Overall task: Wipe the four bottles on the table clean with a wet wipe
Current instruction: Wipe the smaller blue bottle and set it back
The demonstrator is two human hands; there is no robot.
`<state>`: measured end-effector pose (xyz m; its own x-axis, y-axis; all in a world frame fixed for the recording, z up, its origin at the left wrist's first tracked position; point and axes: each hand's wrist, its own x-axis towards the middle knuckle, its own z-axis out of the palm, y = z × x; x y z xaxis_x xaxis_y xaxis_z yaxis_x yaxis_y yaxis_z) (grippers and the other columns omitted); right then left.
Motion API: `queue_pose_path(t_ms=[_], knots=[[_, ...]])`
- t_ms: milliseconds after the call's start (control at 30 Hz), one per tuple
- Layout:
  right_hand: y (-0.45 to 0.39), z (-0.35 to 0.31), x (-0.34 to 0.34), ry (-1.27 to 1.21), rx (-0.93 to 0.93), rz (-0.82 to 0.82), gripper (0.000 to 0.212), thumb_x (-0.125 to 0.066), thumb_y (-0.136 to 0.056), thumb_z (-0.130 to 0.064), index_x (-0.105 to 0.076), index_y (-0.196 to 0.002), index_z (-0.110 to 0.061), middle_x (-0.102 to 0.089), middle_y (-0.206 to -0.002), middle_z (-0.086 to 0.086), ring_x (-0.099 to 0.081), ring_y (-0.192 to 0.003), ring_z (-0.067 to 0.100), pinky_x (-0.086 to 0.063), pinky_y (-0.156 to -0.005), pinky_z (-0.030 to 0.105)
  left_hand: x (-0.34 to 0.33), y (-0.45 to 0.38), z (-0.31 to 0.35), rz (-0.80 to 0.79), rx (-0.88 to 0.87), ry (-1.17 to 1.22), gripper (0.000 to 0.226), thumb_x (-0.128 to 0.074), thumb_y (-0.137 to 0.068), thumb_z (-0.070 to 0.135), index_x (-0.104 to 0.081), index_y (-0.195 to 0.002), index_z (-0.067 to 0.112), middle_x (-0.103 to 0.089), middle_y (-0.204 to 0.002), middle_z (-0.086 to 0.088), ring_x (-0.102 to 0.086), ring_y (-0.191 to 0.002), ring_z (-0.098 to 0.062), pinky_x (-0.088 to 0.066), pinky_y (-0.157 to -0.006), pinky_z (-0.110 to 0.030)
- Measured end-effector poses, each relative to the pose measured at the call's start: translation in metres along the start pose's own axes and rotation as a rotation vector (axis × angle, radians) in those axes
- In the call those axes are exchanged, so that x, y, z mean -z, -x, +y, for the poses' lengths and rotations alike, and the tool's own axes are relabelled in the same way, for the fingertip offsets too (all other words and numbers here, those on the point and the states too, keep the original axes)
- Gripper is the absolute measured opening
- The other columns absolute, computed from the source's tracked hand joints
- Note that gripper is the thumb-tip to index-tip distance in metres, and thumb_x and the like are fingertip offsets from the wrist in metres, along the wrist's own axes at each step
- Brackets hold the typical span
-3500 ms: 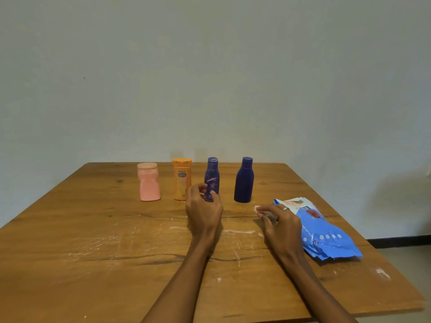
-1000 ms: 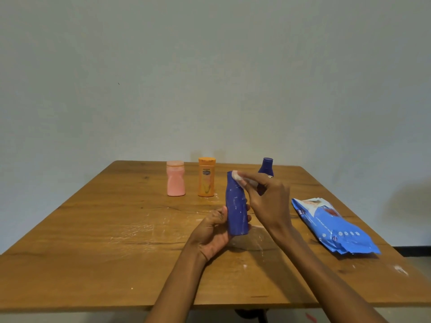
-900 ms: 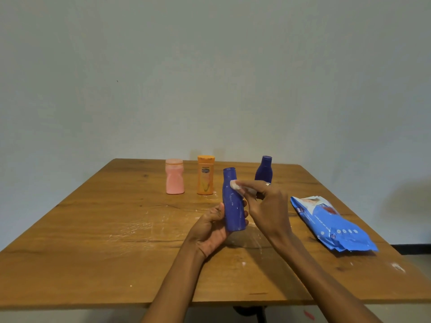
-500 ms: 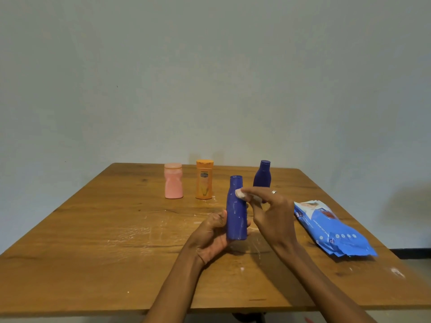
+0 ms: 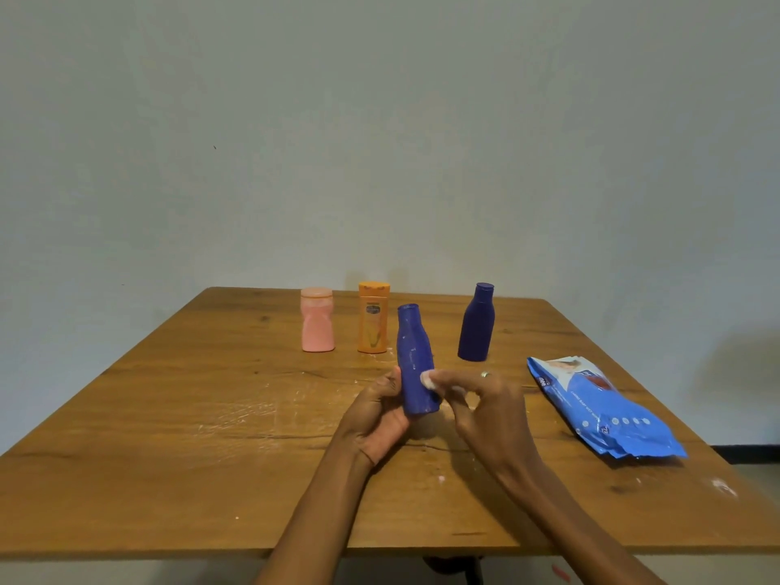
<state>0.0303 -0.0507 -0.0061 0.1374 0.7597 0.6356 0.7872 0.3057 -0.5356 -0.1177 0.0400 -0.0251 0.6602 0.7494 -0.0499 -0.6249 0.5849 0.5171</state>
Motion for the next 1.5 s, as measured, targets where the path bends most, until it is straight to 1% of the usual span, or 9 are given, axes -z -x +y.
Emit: queue_pose_path(t_ms=[167, 333, 467, 633, 767, 1000, 1167, 1367, 1500], knots=[[0.026, -0.003, 0.002, -0.073, -0.086, -0.075, 0.038, -0.074, -0.086, -0.014, -0.066, -0.108, -0.045, -0.063, -0.112, -0.027, -0.053, -0.109, -0.017, -0.04, -0.081, -0.003, -0.002, 0.003, 0.0, 0.05, 0.045, -0.05, 0.048, -0.053, -0.096, 0.007, -0.045, -0.142, -0.004, -0.053, -0.139, -0.033, -0.054, -0.128, -0.041, -0.044, -0.108, -0.055], [0.003, 0.005, -0.004, -0.085, -0.08, 0.062, 0.029, -0.075, -0.087, -0.019, -0.071, -0.111, -0.033, -0.07, -0.107, -0.019, -0.063, -0.103, -0.006, -0.054, -0.085, 0.017, -0.005, 0.005, -0.002, 0.055, 0.043, -0.065, 0.049, -0.054, -0.094, 0.002, -0.046, -0.142, -0.004, -0.059, -0.132, -0.029, -0.064, -0.116, -0.037, -0.054, -0.096, -0.054], [-0.016, 0.002, -0.009, -0.095, -0.076, 0.154, 0.027, -0.075, -0.086, -0.019, -0.071, -0.111, -0.028, -0.069, -0.103, -0.018, -0.064, -0.1, -0.002, -0.052, -0.084, 0.015, -0.003, 0.005, -0.004, 0.047, 0.043, -0.052, 0.048, -0.055, -0.094, 0.001, -0.047, -0.141, -0.003, -0.06, -0.129, -0.028, -0.061, -0.117, -0.036, -0.052, -0.099, -0.055], [0.005, 0.002, -0.014, -0.135, -0.131, 0.042, 0.03, -0.071, -0.089, -0.014, -0.07, -0.114, -0.032, -0.068, -0.111, -0.018, -0.062, -0.105, -0.007, -0.051, -0.085, 0.01, -0.003, 0.002, -0.001, 0.074, 0.014, 0.024, 0.048, -0.054, -0.094, 0.004, -0.047, -0.141, -0.003, -0.058, -0.134, -0.029, -0.06, -0.122, -0.037, -0.055, -0.097, -0.052], [0.028, 0.005, -0.014, -0.129, -0.196, -0.041, 0.026, -0.069, -0.09, -0.017, -0.068, -0.109, -0.036, -0.067, -0.103, -0.023, -0.062, -0.1, -0.009, -0.056, -0.081, 0.018, -0.006, 0.001, -0.001, 0.105, 0.013, 0.004, 0.053, -0.058, -0.09, 0.008, -0.046, -0.14, -0.001, -0.058, -0.133, -0.032, -0.057, -0.125, -0.042, -0.053, -0.096, -0.056], [0.035, -0.008, -0.021, 0.009, -0.086, -0.03, 0.028, -0.07, -0.09, -0.024, -0.068, -0.115, -0.035, -0.06, -0.112, -0.019, -0.052, -0.105, -0.011, -0.046, -0.081, 0.008, 0.002, -0.004, -0.002, 0.081, 0.032, 0.016, 0.051, -0.055, -0.098, 0.013, -0.041, -0.145, -0.001, -0.051, -0.141, -0.032, -0.057, -0.124, -0.04, -0.055, -0.095, -0.054], [0.038, -0.019, -0.034, 0.077, 0.006, -0.08, 0.027, -0.067, -0.092, -0.026, -0.068, -0.119, -0.03, -0.056, -0.11, -0.013, -0.055, -0.098, -0.004, -0.046, -0.081, 0.006, 0.003, -0.005, -0.002, 0.086, 0.041, -0.093, 0.052, -0.058, -0.096, 0.016, -0.044, -0.142, -0.006, -0.061, -0.124, -0.031, -0.064, -0.112, -0.038, -0.058, -0.091, -0.05], [0.039, -0.018, -0.035, 0.085, -0.005, -0.013, 0.027, -0.07, -0.09, -0.025, -0.069, -0.117, -0.028, -0.059, -0.111, -0.008, -0.055, -0.098, -0.001, -0.053, -0.081, 0.015, 0.004, -0.007, -0.003, 0.089, 0.028, -0.071, 0.061, -0.065, -0.088, 0.013, -0.044, -0.142, -0.008, -0.059, -0.124, -0.032, -0.063, -0.112, -0.037, -0.055, -0.096, -0.049], [0.03, -0.022, -0.03, 0.056, -0.02, 0.02, 0.027, -0.068, -0.091, -0.026, -0.07, -0.117, -0.025, -0.059, -0.114, -0.006, -0.055, -0.102, 0.002, -0.056, -0.083, 0.021, 0.006, -0.007, -0.004, 0.057, 0.051, -0.012, 0.049, -0.071, -0.082, 0.002, -0.054, -0.127, -0.005, -0.055, -0.13, -0.03, -0.058, -0.118, -0.037, -0.041, -0.112, -0.05]])
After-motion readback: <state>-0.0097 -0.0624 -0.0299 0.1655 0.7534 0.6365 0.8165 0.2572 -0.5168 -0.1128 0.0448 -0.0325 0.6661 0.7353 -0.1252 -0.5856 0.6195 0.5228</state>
